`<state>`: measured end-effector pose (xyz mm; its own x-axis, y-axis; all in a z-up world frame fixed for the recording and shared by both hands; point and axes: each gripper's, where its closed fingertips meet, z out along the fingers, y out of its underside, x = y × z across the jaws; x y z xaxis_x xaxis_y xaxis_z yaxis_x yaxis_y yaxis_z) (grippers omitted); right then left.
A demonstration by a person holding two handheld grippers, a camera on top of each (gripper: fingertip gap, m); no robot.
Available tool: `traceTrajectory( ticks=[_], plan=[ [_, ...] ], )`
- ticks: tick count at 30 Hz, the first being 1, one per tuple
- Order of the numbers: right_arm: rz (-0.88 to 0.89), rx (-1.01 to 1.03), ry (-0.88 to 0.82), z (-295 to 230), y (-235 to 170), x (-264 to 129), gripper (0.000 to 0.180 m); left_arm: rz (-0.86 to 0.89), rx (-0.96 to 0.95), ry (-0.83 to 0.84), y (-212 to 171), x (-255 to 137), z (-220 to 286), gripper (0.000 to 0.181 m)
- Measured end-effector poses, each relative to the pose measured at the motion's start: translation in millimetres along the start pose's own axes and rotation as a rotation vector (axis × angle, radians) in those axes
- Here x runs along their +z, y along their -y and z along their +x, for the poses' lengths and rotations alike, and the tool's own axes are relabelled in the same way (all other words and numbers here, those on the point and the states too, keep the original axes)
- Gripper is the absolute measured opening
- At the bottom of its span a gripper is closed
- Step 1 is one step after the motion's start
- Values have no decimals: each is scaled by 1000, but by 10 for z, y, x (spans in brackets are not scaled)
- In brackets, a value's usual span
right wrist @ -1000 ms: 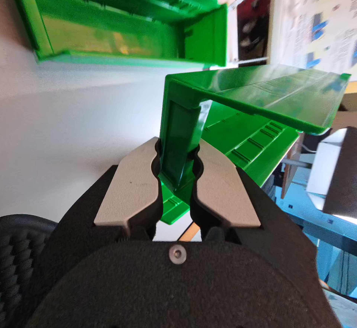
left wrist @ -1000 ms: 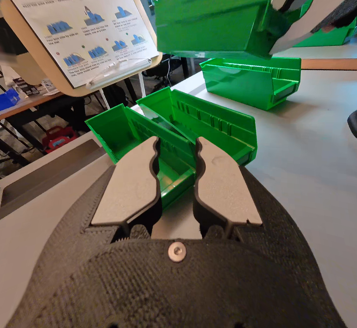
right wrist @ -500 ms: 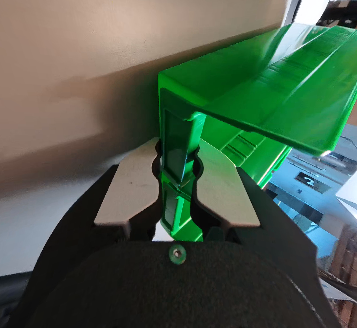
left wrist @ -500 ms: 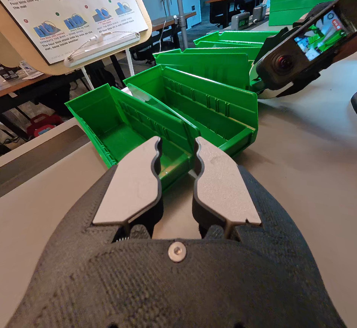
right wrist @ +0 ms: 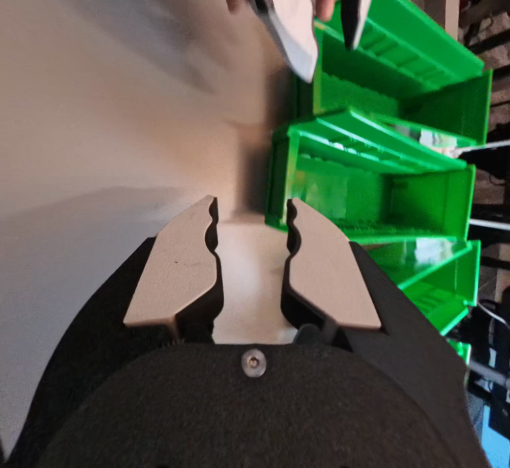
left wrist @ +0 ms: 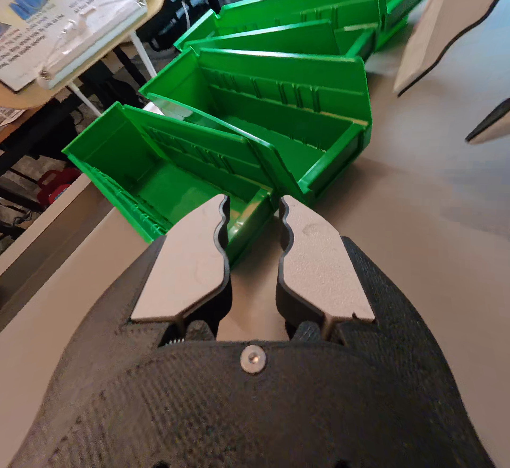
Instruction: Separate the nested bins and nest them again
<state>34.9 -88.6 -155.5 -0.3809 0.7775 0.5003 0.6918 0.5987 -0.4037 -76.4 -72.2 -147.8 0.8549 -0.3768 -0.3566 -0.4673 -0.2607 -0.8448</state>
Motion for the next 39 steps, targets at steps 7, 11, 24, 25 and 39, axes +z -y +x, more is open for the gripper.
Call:
traceTrajectory(
  ticks=[7, 11, 24, 25, 39],
  plan=[
    [-79, -22, -90, 197, 116, 714, 50, -181, 218, -18, -168, 218, -37, 39],
    [-162, -76, -176, 325, -148, 831, 29, -228, 242, -42, -261, 357, -77, 40],
    [-184, -135, -169, 587, -606, 771, 29, -295, 250, -13, -431, 449, -69, 25],
    [-182, -148, -165, 594, -588, 784, 29, -298, 256, -8, -437, 433, -67, 25],
    [-138, -234, -146, 770, -474, 958, 29, -317, 246, 27, -462, 321, -35, 22]
  ],
)
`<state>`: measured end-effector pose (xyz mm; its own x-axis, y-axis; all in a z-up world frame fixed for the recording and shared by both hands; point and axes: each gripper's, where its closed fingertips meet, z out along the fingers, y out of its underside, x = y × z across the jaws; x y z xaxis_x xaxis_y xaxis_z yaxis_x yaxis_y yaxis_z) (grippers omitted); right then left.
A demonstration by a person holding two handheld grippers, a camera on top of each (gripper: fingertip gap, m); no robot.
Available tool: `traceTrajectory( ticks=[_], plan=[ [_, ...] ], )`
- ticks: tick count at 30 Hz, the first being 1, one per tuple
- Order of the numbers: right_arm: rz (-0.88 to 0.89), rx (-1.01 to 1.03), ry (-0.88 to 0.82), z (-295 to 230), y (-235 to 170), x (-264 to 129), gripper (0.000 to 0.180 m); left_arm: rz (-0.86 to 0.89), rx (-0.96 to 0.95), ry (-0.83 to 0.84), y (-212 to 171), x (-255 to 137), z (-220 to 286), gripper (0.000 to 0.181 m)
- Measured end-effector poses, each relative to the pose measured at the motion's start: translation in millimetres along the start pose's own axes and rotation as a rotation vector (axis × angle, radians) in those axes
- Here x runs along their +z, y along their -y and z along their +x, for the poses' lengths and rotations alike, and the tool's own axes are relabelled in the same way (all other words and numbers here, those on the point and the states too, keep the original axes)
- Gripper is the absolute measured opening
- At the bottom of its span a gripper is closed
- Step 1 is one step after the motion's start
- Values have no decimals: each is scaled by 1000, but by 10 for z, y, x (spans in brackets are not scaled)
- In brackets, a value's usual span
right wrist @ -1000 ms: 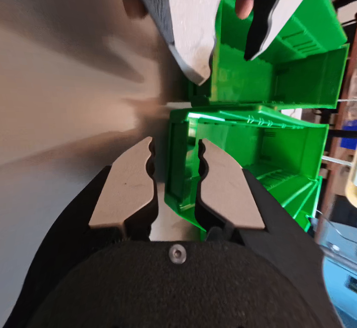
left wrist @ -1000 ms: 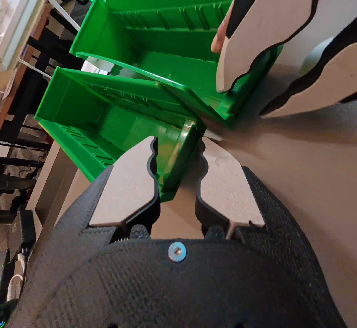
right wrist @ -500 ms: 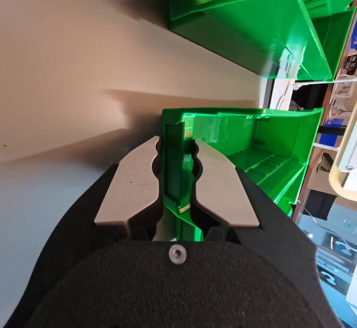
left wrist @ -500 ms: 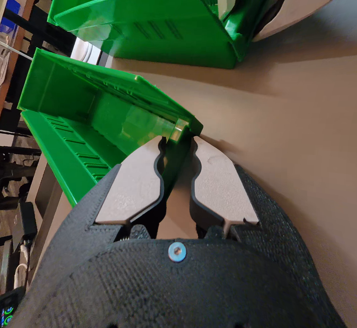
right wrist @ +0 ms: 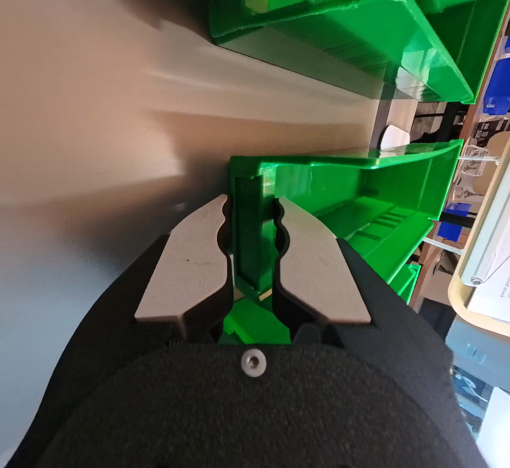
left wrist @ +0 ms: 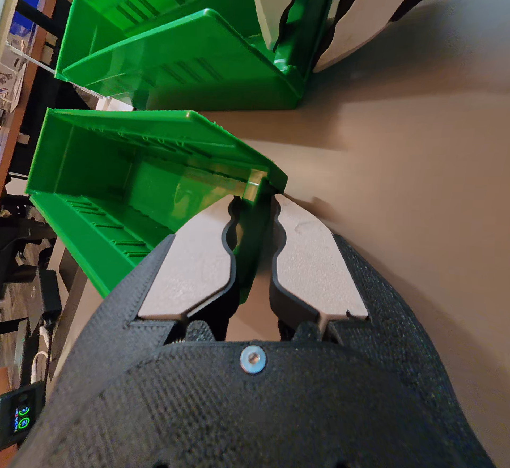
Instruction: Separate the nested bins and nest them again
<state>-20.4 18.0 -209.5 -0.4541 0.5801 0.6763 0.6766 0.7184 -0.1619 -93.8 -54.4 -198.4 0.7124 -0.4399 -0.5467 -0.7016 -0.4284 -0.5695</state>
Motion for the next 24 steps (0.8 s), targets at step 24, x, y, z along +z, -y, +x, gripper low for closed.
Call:
traceTrajectory(
  ticks=[24],
  plan=[
    [20, 416, -69, 98, -818, -942, 48, 286, -133, -101, 332, -233, -155, 40]
  ],
)
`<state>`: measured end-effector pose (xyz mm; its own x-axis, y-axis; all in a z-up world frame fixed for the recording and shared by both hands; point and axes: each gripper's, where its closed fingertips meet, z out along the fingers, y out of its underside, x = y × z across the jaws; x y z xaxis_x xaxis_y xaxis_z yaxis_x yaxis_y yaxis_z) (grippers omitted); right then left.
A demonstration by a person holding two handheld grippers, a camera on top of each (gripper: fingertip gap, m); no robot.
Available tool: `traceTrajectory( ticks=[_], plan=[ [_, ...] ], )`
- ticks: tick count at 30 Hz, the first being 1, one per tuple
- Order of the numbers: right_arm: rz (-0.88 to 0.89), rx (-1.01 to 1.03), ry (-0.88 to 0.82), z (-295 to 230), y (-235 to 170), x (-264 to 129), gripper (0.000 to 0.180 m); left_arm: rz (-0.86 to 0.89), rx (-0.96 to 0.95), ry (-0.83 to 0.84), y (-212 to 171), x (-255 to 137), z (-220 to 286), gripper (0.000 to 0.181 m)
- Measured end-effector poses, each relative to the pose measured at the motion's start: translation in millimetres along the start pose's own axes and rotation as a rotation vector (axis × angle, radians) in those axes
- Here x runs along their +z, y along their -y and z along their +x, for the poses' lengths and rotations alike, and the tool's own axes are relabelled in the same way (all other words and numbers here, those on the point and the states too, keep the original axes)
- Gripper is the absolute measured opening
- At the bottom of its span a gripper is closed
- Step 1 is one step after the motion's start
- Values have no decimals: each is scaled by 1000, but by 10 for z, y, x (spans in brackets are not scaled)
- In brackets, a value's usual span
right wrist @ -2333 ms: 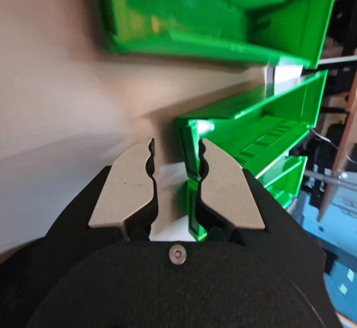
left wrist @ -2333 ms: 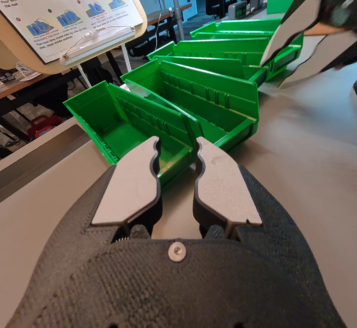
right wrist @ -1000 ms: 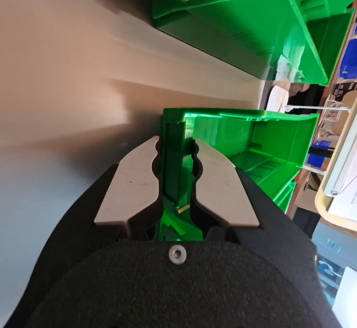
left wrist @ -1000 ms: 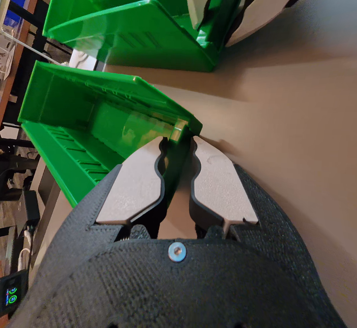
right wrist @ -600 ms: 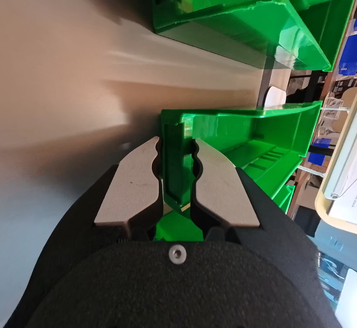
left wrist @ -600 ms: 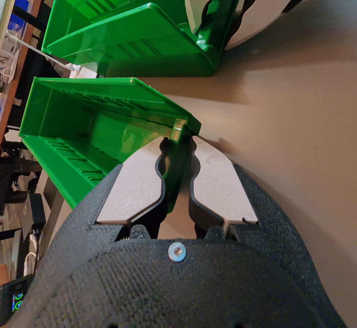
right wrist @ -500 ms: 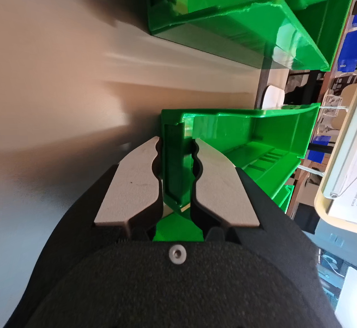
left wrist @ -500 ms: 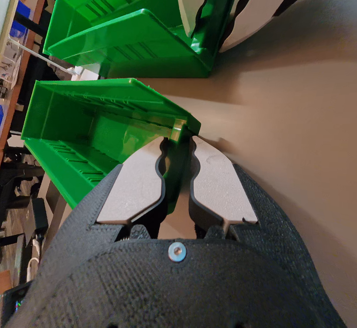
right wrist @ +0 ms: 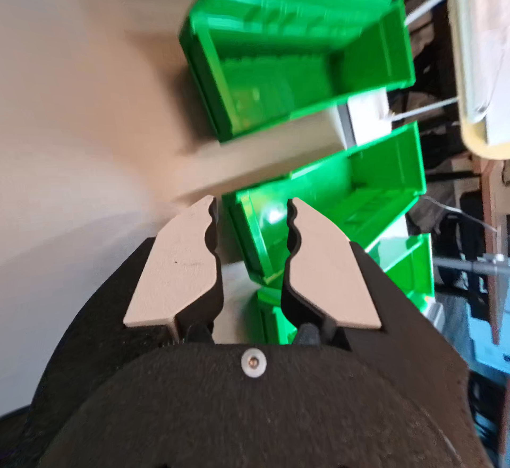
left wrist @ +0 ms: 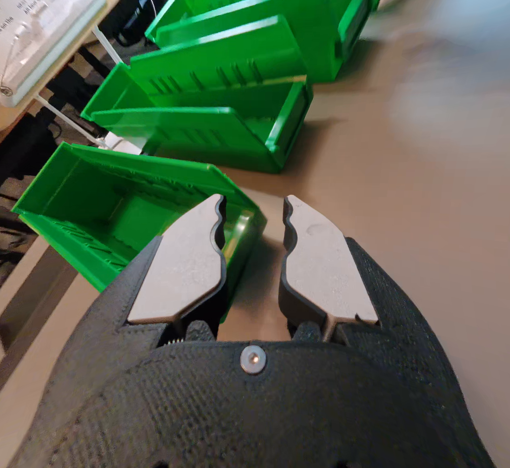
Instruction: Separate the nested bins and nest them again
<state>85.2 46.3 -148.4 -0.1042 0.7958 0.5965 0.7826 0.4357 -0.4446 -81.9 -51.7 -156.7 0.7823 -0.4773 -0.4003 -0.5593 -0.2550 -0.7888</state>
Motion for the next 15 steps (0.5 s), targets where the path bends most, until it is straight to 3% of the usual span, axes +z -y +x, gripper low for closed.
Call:
traceTrajectory(
  ticks=[6, 8, 15],
  plan=[
    [-191, -147, -16, -51, -520, 525, 39, 131, -146, -48, 231, -211, 205, 38],
    [-180, -200, -10, -74, -494, 653, 31, 131, -164, -50, 166, -218, 248, 37],
    [-147, -261, 20, -60, -297, 792, 29, 99, -229, -66, -88, -134, 262, 34]
  ],
)
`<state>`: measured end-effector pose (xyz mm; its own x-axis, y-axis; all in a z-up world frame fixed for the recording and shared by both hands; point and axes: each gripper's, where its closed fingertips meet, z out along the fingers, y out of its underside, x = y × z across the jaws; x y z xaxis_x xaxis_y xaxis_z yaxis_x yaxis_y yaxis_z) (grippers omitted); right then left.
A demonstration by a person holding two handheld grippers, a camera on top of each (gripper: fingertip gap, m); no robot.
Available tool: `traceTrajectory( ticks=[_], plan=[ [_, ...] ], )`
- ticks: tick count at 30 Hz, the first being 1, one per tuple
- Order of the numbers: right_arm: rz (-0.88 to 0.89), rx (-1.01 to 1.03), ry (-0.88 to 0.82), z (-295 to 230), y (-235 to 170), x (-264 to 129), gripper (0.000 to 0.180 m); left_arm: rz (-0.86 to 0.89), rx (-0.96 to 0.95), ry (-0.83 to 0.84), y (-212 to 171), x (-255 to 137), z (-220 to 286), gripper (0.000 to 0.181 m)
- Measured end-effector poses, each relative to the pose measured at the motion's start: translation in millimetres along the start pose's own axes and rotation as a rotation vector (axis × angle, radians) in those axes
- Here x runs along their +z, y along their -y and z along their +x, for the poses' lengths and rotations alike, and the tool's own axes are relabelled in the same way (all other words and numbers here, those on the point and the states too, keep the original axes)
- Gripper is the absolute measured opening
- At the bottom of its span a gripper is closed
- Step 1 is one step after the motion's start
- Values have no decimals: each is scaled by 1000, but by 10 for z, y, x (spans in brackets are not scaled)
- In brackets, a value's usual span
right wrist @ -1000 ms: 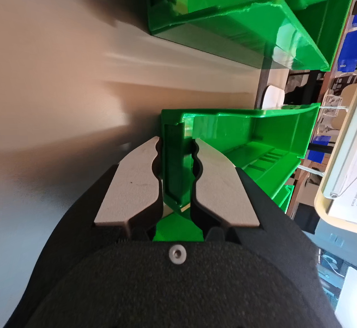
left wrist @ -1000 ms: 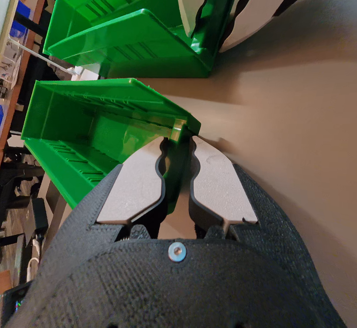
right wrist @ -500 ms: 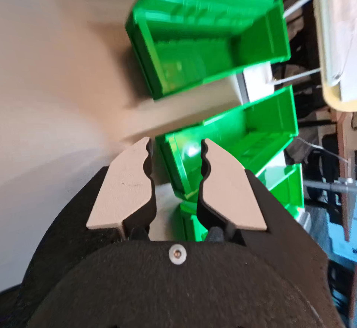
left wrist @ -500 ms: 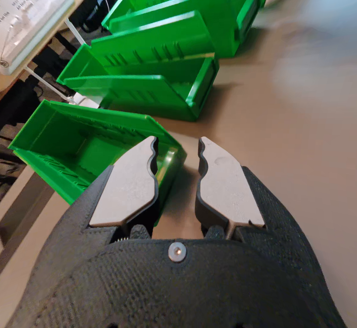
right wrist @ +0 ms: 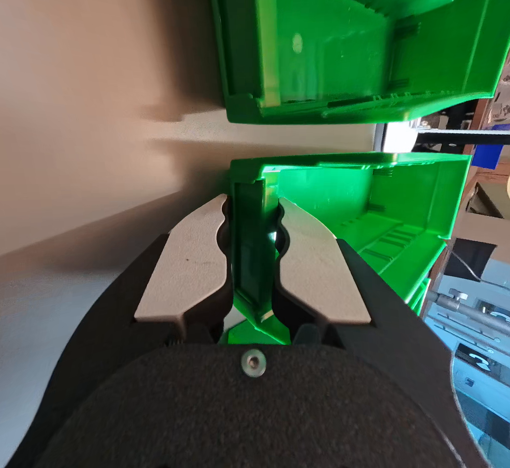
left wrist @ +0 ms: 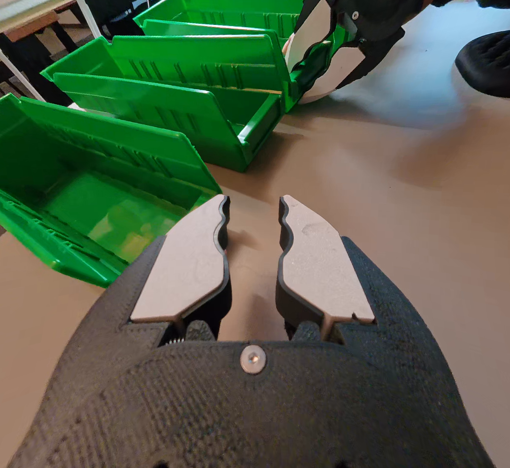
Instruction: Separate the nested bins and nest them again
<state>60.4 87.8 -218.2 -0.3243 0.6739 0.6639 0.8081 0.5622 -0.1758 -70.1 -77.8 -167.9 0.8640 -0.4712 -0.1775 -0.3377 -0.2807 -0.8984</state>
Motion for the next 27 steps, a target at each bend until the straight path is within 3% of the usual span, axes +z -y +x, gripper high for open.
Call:
traceTrajectory(
  ticks=[10, 12, 15, 20, 23, 27],
  plan=[
    [9, 55, -39, 144, -20, 106, 31, -8, 31, 39, -29, 1, -27, 33],
    [39, 114, -52, 149, -2, -25, 43, -5, 30, 40, -27, -9, -30, 33],
    [166, 247, -77, 162, 22, -455, 46, 7, 22, 48, -10, -28, -55, 33],
    [175, 469, -184, 341, -628, -974, 55, 10, 14, 40, 0, -12, -57, 32],
    [23, 530, -86, 175, -1149, -868, 63, 5, 26, 31, -1, 0, -22, 32],
    [-153, 368, -91, -21, -1426, -549, 54, 19, 26, 42, 26, -18, -25, 33]
  ],
)
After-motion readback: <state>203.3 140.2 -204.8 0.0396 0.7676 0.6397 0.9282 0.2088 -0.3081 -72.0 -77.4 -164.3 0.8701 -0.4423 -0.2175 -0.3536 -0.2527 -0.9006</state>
